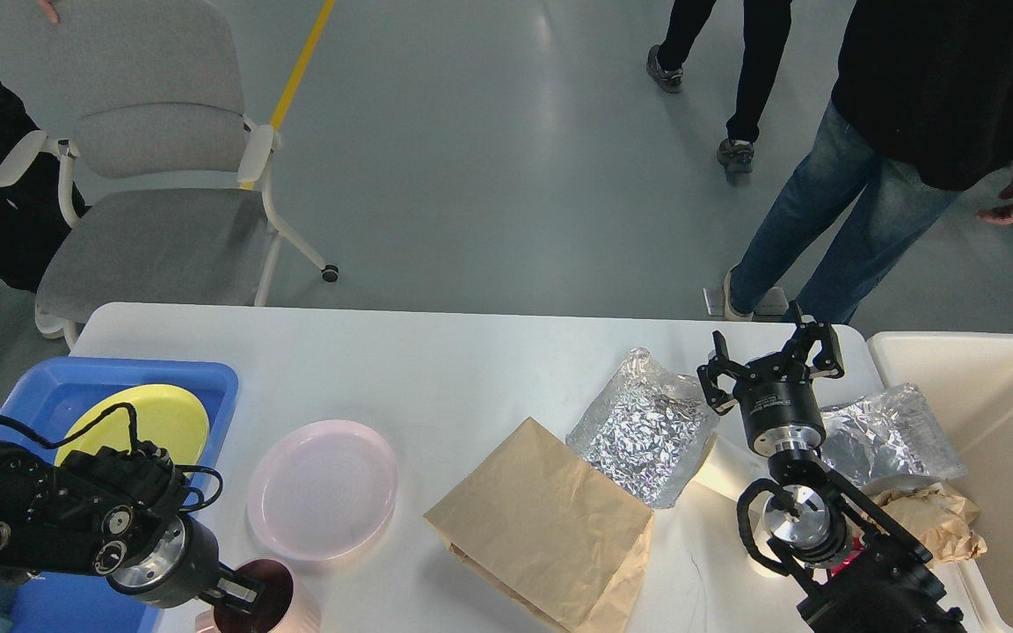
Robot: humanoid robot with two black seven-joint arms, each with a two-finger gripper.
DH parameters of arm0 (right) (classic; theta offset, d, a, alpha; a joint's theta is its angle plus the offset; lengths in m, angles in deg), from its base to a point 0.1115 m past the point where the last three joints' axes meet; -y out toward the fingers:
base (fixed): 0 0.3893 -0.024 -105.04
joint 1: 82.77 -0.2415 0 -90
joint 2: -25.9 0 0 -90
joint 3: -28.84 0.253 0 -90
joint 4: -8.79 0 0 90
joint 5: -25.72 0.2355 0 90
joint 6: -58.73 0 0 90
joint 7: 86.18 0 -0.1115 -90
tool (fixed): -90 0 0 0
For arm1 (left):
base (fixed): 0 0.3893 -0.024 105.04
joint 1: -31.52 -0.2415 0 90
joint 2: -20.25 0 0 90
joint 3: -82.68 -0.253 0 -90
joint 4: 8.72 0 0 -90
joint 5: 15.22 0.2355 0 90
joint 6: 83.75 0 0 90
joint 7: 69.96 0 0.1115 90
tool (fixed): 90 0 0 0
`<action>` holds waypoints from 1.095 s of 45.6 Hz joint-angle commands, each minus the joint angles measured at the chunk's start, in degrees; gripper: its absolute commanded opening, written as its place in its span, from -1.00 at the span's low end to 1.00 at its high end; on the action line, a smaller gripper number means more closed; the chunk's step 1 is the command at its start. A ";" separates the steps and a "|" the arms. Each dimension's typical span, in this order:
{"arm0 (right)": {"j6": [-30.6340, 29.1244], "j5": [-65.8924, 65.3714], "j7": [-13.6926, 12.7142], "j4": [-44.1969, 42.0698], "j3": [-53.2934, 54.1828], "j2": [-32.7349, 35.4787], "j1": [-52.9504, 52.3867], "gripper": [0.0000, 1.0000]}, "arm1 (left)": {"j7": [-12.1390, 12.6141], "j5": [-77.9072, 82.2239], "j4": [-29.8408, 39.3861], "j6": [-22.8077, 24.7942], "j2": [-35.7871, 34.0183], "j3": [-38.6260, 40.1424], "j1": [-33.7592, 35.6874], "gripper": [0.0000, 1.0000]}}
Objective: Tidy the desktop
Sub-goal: 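Lift the pink mug with the left gripper into the blue tray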
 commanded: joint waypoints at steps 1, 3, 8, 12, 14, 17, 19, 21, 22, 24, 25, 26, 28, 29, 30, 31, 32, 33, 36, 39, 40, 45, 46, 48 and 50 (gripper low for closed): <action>0.00 0.00 0.00 -0.09 -0.06 0.00 -0.09 1.00 | -0.62 -1.71 2.54 1.04 -2.42 -2.45 7.39 -1.00; 0.00 0.00 0.00 -0.09 -0.06 0.00 -0.09 1.00 | -0.71 -3.29 4.73 1.56 -3.39 -5.08 12.84 -1.00; 0.00 0.00 0.00 -0.09 0.03 0.00 0.00 1.00 | -4.83 -9.70 8.34 5.68 -3.66 -13.78 28.74 -1.00; 0.00 0.00 0.00 -0.09 -0.06 0.00 -0.09 1.00 | -11.59 -13.93 8.26 14.37 -2.96 -19.50 39.38 -1.00; 0.00 0.00 0.00 -0.09 0.03 0.00 0.00 1.00 | -14.06 -14.64 8.17 18.77 -2.61 -21.26 43.95 -1.00; 0.00 0.00 0.00 -0.09 0.03 0.00 0.00 1.00 | -16.79 -15.08 8.26 24.31 -1.90 -23.28 48.89 -1.00; 0.00 0.00 0.00 -0.09 -0.06 0.00 0.00 1.00 | -18.37 -15.25 8.26 28.26 -1.46 -24.25 51.78 -1.00; 0.00 0.00 0.00 -0.09 0.03 0.00 -0.09 1.00 | -19.69 -15.43 8.35 31.43 -1.29 -25.04 53.81 -1.00; 0.00 0.00 0.00 -0.09 0.03 0.00 -0.01 1.00 | -20.48 -15.69 8.35 32.84 -1.11 -25.57 54.78 -1.00; 0.00 0.00 0.00 -0.09 0.03 0.00 -0.09 1.00 | -21.97 -16.39 8.43 35.66 -0.41 -27.06 56.89 -1.00; 0.00 0.00 0.00 -0.09 0.03 0.18 -0.01 1.00 | -22.76 -16.92 8.44 36.97 0.11 -27.94 57.94 -1.00; 0.00 0.00 0.00 -0.09 0.03 0.00 0.00 1.00 | -23.38 -17.36 8.44 38.12 0.47 -28.73 58.82 -1.00; 0.00 0.00 0.00 -0.09 0.03 0.00 0.00 1.00 | -24.00 -17.98 8.44 39.36 1.08 -30.05 59.79 -1.00; 0.00 0.00 0.00 -0.09 0.03 0.00 0.00 1.00 | -24.09 -18.15 8.44 39.36 1.17 -30.49 59.80 -1.00; 0.00 0.00 0.00 -0.09 -0.06 0.00 0.00 1.00 | -24.00 -18.24 8.35 39.10 1.26 -30.93 59.80 -1.00; 0.00 0.00 0.00 -0.09 0.03 0.00 0.00 1.00 | -24.00 -18.24 8.26 38.75 1.26 -31.28 59.80 -1.00; 0.00 0.00 0.00 0.00 0.03 0.00 0.00 1.00 | -23.91 -18.24 8.17 38.22 1.26 -31.63 59.54 -1.00; 0.00 0.00 0.00 0.00 0.03 0.00 0.00 1.00 | -23.83 -18.24 8.08 37.70 1.18 -32.07 59.45 -1.00; 0.00 0.00 0.00 0.00 0.03 0.00 0.00 1.00 | -23.47 -18.24 7.30 35.76 0.65 -33.22 58.48 -1.00; 0.00 0.00 0.00 0.09 0.03 0.00 0.08 1.00 | -23.39 -18.24 4.93 33.74 -0.14 -34.18 55.42 -1.00; 0.00 0.00 0.00 0.09 0.03 0.00 0.08 1.00 | -23.30 -18.24 3.70 33.39 -0.58 -34.36 53.92 -1.00; 0.00 0.00 0.00 0.09 0.03 0.00 0.08 1.00 | -23.21 -17.63 -3.68 32.86 -4.70 -33.49 44.52 -1.00; 0.00 0.00 0.00 0.09 0.03 0.00 0.08 1.00 | -23.21 -17.54 -5.35 32.77 -5.58 -33.14 42.68 -1.00; 0.00 0.00 0.00 0.09 -0.06 0.00 0.08 1.00 | -23.21 -16.84 -8.95 32.68 -7.87 -31.65 38.90 -1.00; 0.00 0.00 0.00 0.09 0.03 0.00 0.08 1.00 | -23.03 -15.35 -12.03 32.51 -10.15 -29.45 34.77 -1.00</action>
